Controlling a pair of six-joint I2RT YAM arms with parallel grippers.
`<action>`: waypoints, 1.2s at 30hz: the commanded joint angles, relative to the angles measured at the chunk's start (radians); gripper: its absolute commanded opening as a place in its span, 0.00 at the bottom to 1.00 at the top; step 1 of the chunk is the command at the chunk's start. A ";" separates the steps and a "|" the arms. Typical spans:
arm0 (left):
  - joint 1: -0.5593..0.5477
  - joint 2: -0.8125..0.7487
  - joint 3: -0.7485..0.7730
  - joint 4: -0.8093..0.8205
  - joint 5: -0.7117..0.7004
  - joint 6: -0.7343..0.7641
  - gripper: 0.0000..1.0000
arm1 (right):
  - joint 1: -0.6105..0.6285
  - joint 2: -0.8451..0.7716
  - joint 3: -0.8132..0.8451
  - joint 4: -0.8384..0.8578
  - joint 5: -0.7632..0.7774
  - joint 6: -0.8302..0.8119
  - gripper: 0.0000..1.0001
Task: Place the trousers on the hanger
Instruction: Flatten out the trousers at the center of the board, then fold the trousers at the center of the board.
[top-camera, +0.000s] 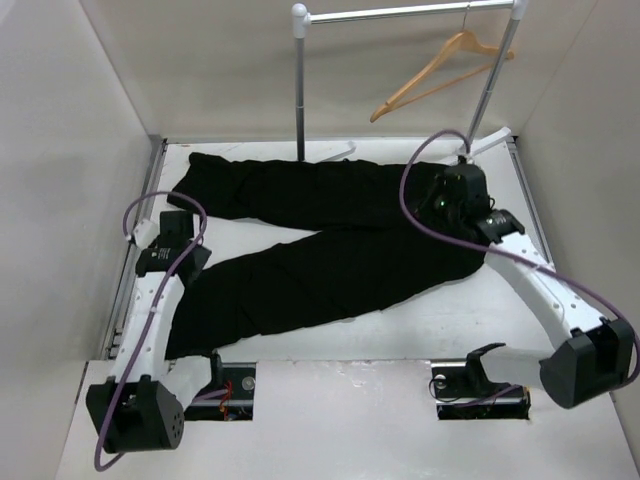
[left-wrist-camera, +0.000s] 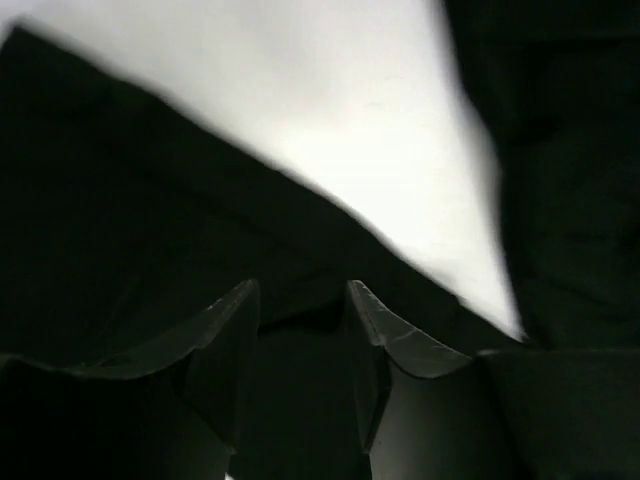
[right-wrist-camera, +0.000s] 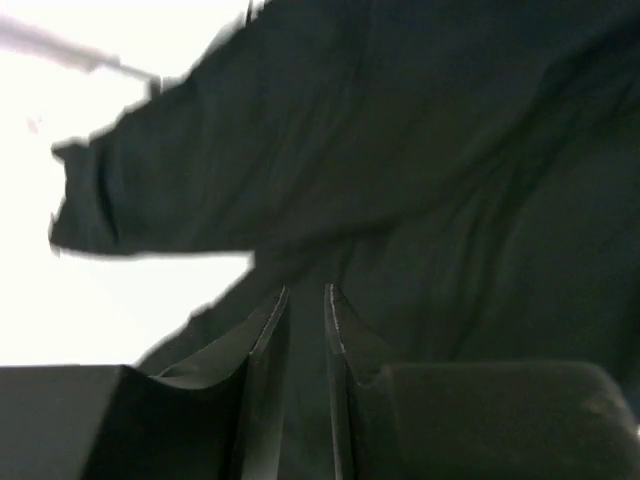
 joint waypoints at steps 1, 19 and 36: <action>0.092 0.048 -0.094 -0.077 -0.061 -0.031 0.39 | 0.062 -0.087 -0.096 0.013 -0.013 0.003 0.27; 0.204 0.706 0.092 0.328 -0.017 0.024 0.15 | 0.127 -0.500 -0.395 -0.133 0.016 0.080 0.32; 0.311 0.053 -0.220 0.168 0.043 0.046 0.50 | 0.150 -0.535 -0.463 -0.137 -0.033 -0.004 0.62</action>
